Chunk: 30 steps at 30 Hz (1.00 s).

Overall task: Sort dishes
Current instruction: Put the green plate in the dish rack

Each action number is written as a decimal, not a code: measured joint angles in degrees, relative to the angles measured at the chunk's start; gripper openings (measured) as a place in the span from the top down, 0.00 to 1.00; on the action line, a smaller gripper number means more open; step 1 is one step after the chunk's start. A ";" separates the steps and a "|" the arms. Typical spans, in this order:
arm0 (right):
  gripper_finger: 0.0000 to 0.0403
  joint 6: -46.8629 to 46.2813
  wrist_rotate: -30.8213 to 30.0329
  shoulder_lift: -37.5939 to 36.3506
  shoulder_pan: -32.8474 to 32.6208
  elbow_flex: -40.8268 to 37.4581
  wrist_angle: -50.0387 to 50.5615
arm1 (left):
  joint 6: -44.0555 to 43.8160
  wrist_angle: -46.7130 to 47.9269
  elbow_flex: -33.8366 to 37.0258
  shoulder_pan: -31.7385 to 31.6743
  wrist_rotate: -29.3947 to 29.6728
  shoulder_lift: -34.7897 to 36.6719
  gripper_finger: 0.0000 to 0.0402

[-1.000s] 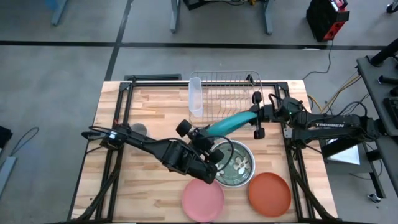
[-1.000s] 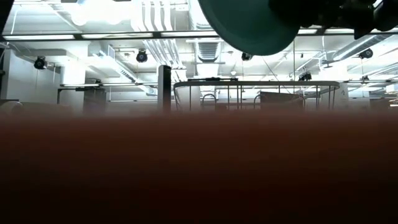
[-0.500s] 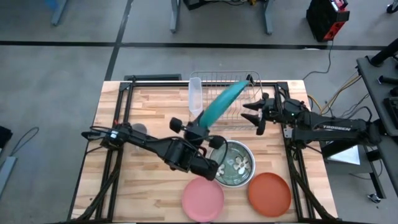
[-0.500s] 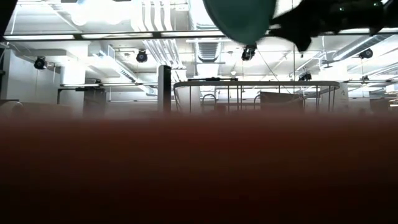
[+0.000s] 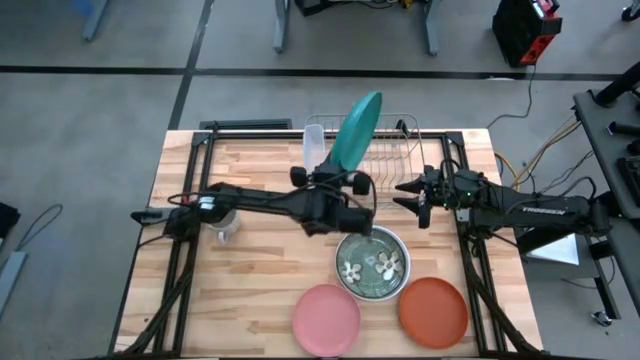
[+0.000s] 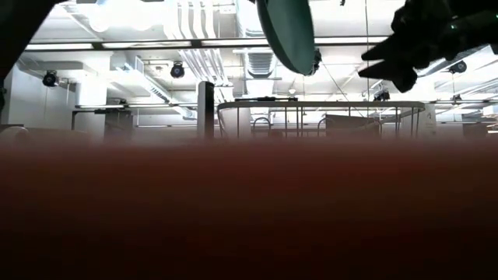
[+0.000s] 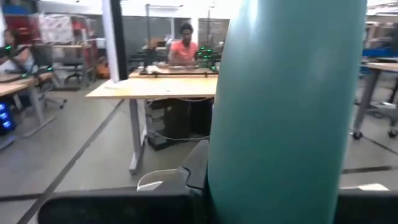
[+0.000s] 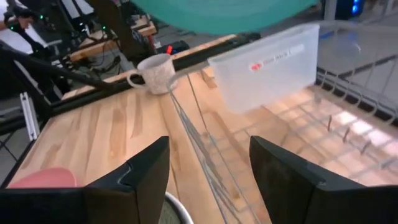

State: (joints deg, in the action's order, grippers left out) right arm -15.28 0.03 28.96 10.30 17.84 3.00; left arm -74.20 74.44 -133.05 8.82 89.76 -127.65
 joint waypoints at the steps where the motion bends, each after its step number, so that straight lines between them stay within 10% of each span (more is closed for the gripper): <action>1: 0.49 -0.40 -0.01 -0.39 0.00 -0.58 -0.09 | -0.37 -0.41 0.00 -0.66 -0.87 -0.63 0.94; 30: 0.50 -1.59 -0.09 -8.27 0.04 -4.19 7.35 | -4.15 6.53 2.07 -7.06 -19.61 -5.71 0.92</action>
State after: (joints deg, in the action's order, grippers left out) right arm -16.86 -0.05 20.69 10.35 13.65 10.35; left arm -78.34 80.98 -130.98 1.76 70.16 -133.36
